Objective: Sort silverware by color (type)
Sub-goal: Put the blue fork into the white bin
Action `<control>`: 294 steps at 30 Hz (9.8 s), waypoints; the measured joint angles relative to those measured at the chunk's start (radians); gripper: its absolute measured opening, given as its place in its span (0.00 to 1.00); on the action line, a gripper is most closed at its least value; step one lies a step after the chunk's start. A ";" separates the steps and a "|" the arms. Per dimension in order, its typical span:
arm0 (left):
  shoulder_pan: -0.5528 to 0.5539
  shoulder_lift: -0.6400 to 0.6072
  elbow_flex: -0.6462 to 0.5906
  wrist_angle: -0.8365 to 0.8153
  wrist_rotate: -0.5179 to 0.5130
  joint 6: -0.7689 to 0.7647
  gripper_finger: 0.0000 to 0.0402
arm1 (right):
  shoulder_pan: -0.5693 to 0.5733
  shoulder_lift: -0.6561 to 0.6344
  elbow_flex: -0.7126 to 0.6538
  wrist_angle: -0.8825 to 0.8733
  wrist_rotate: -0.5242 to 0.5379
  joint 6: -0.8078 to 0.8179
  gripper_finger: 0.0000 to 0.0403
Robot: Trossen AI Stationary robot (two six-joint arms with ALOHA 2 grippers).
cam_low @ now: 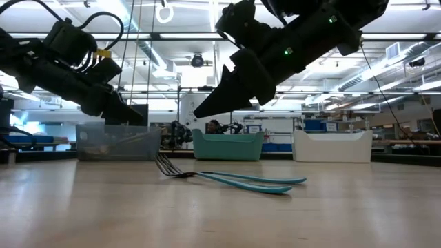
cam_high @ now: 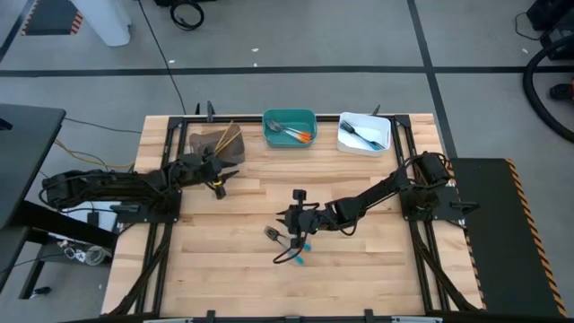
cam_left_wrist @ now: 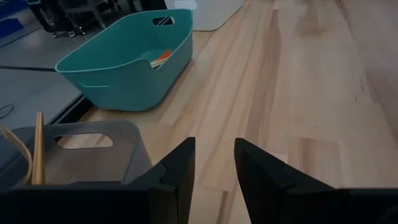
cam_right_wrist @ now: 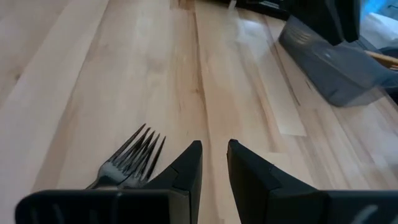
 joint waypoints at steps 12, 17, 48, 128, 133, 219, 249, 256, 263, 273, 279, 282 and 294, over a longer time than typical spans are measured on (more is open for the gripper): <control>0.001 0.000 0.001 0.002 0.000 -0.001 0.30 | -0.005 0.000 0.000 0.007 0.000 -0.003 0.21; 0.001 0.000 0.001 0.002 0.000 -0.001 0.30 | -0.004 0.000 0.000 0.007 0.000 -0.008 0.21; 0.001 0.000 0.001 0.002 0.000 -0.001 0.30 | -0.007 0.001 0.000 0.009 -0.055 -0.004 0.21; -0.659 -0.003 0.356 -0.818 -0.442 -0.444 0.30 | -0.011 0.002 0.169 -0.440 -0.138 0.190 0.33; -0.690 -0.003 0.408 -0.884 -0.449 -0.472 0.30 | -0.014 0.002 0.169 -0.430 -0.140 0.190 0.40; -0.978 0.417 0.353 -0.559 -0.603 -0.665 0.30 | 0.053 0.086 -0.010 -0.017 -0.129 0.175 0.41; -0.973 0.417 0.353 -0.581 -0.585 -0.647 0.30 | 0.124 0.100 0.070 -0.146 0.000 0.342 0.41; -0.973 0.417 0.353 -0.581 -0.579 -0.653 0.30 | 0.120 0.174 0.070 -0.078 -0.055 0.334 0.41; -0.973 0.417 0.353 -0.582 -0.574 -0.651 0.30 | 0.120 0.180 0.071 -0.076 -0.053 0.341 0.41; -0.973 0.417 0.353 -0.583 -0.574 -0.649 0.30 | 0.120 0.180 0.071 -0.083 -0.078 0.355 0.41; -0.973 0.417 0.353 -0.583 -0.573 -0.649 0.30 | 0.120 0.180 0.071 -0.084 -0.082 0.364 0.39; -0.973 0.417 0.353 -0.583 -0.573 -0.649 0.30 | 0.120 0.180 0.071 -0.084 -0.089 0.364 0.37; -0.973 0.417 0.353 -0.583 -0.566 -0.649 0.30 | 0.119 0.183 0.068 -0.095 -0.113 0.362 0.23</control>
